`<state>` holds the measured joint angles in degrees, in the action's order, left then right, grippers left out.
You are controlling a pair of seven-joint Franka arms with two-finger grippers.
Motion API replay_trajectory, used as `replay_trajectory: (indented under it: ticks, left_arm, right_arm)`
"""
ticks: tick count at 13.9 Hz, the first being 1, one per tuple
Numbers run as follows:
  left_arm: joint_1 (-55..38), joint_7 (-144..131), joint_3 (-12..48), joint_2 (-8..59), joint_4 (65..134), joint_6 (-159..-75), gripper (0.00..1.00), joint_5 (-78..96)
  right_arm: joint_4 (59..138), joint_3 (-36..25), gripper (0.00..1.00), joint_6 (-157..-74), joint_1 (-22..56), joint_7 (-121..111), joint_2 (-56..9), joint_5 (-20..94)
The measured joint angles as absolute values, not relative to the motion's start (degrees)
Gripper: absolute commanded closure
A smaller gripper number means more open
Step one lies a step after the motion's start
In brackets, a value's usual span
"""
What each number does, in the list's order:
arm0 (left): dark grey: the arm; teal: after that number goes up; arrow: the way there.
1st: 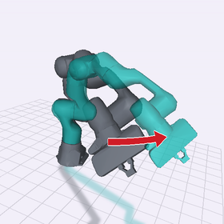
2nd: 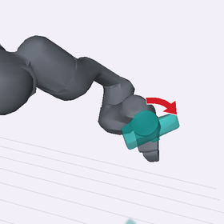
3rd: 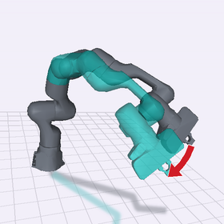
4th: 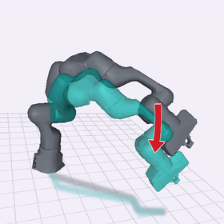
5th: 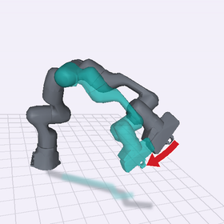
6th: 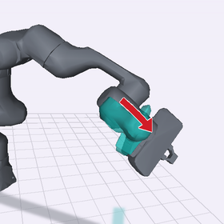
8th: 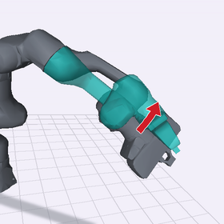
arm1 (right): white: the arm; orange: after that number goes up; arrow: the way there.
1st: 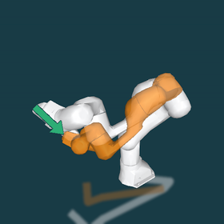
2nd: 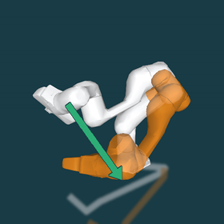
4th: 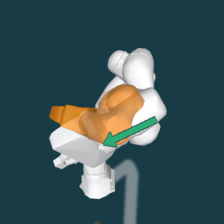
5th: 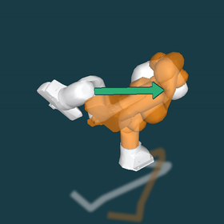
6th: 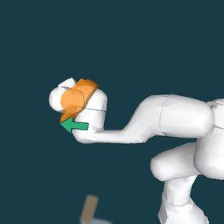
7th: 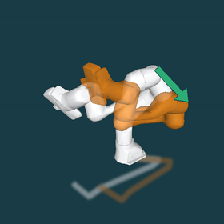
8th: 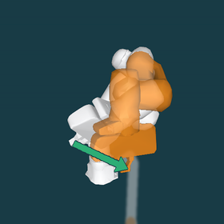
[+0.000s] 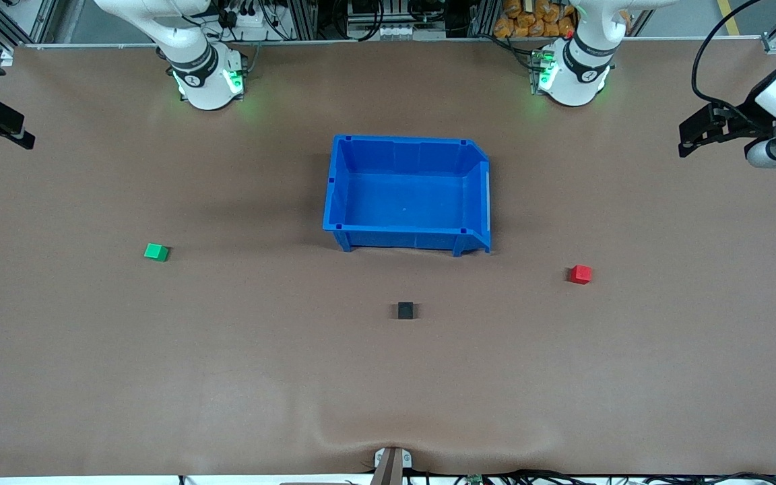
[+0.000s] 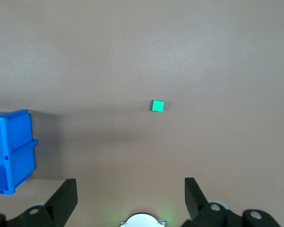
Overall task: Attach green and red cubes to black cube
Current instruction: 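Move the left gripper toward the red cube while the right gripper approaches the green cube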
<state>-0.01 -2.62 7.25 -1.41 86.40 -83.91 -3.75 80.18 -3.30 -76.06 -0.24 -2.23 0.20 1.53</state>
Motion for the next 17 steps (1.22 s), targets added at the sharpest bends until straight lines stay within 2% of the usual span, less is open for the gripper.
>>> replay_trajectory:
  ticks: [9,17]
  left_arm:
    - [-0.2,-3.6,8.3,-0.1,86.5,-83.8,0.0,-0.9]
    - [0.0,-4.1,9.6,8.9,87.4,-81.7,0.0,-0.9]
  right_arm:
    - [80.2,-3.7,0.0,-76.1,-0.4,-2.6,0.2,1.6]
    - [80.6,-3.8,0.0,-77.0,-0.5,-2.6,-2.3,1.5]
